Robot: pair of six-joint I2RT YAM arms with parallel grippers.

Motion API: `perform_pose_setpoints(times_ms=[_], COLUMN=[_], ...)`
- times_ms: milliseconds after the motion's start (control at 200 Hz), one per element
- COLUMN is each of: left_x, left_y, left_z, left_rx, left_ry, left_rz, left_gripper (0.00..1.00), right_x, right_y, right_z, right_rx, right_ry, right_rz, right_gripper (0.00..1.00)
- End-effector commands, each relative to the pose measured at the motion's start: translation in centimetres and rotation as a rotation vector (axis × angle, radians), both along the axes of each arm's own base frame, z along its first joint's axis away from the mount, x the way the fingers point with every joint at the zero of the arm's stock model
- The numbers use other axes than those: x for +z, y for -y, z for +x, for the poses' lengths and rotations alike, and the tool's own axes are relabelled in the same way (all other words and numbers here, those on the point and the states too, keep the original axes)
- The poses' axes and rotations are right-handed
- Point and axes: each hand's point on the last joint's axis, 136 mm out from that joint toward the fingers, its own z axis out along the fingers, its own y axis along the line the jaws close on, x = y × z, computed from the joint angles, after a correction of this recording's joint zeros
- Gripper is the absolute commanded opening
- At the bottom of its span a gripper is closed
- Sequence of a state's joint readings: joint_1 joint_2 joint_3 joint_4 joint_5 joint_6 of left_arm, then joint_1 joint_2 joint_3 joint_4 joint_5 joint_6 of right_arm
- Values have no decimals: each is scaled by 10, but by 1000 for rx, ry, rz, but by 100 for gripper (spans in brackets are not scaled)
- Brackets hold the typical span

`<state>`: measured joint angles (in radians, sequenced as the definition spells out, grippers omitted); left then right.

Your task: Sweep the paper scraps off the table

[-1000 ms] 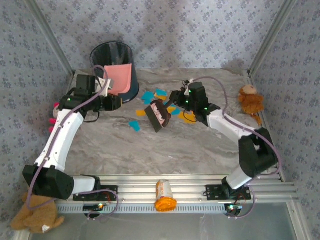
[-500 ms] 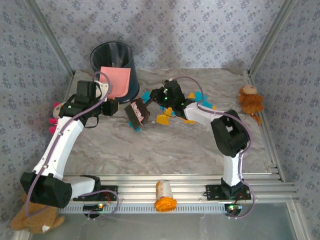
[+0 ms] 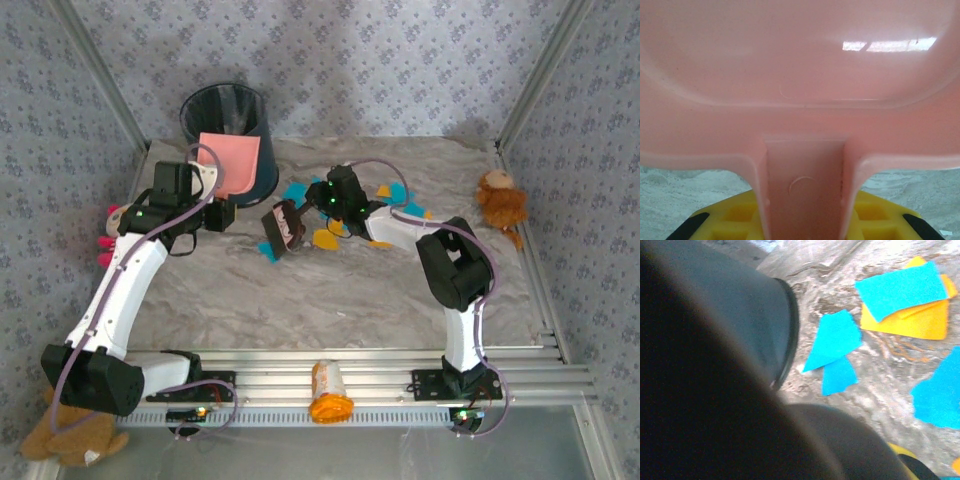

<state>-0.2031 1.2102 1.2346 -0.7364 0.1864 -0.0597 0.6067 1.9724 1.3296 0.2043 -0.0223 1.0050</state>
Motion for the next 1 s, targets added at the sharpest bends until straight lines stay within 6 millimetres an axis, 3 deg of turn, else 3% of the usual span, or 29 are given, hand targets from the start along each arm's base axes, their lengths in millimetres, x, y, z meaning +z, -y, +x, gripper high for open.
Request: perform_pose_setpoints(times_ms=[0,235,260,385,720,809,994], left_x=[6,4,3,2,-1,-2,-4], left_y=[0,1,1,3,6,7,9], left_z=[1,1,1,1,1,0,0], left_rx=[-13,-21,-22,-28,-43,-48,-52], left_ry=[34,21,18,9,-11,-17,-26], left_rz=[14,13,13,10,0,-3,-7], left_gripper=[0,0,0,0,0,0,0], right_x=[3,4,-7,-11,-1,6,41], right_y=[25,67,76,101,166,173,156], right_z=[-7,-26,-34,-53,-102,-110,-103], right_rx=[-69,-141,-149,-184,-267,-263,-158], right_ry=[10,-4,-26,-58,-80,-66,53], right_rz=[-102,-221,-249,-318,-460,-462,-291], right_gripper=[0,0,0,0,0,0,0])
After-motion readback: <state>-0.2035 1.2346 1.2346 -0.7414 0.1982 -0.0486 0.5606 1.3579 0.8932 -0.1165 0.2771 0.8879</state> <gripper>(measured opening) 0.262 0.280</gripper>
